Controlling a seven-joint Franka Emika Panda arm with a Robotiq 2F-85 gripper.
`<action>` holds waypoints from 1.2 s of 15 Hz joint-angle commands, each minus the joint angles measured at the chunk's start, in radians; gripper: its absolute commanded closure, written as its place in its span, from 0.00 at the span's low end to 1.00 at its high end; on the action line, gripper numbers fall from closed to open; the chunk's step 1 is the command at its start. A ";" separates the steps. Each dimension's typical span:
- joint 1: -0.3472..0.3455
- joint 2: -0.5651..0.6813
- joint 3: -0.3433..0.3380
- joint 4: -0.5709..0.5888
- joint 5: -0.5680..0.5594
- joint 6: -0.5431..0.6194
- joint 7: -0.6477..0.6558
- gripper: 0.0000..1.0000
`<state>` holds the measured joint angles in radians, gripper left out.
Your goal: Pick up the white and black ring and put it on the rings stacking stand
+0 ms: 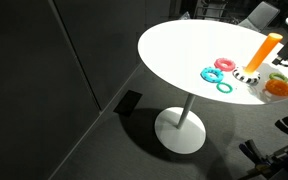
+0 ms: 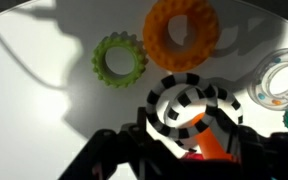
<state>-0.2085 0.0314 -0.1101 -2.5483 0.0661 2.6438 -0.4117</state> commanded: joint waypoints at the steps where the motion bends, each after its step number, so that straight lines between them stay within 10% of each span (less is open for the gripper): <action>1: 0.011 -0.065 -0.023 0.038 -0.012 -0.090 -0.008 0.59; 18: 0.063 -0.179 -0.054 0.163 0.010 -0.251 -0.007 0.59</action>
<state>-0.1688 -0.1365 -0.1525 -2.4144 0.0661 2.4465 -0.4117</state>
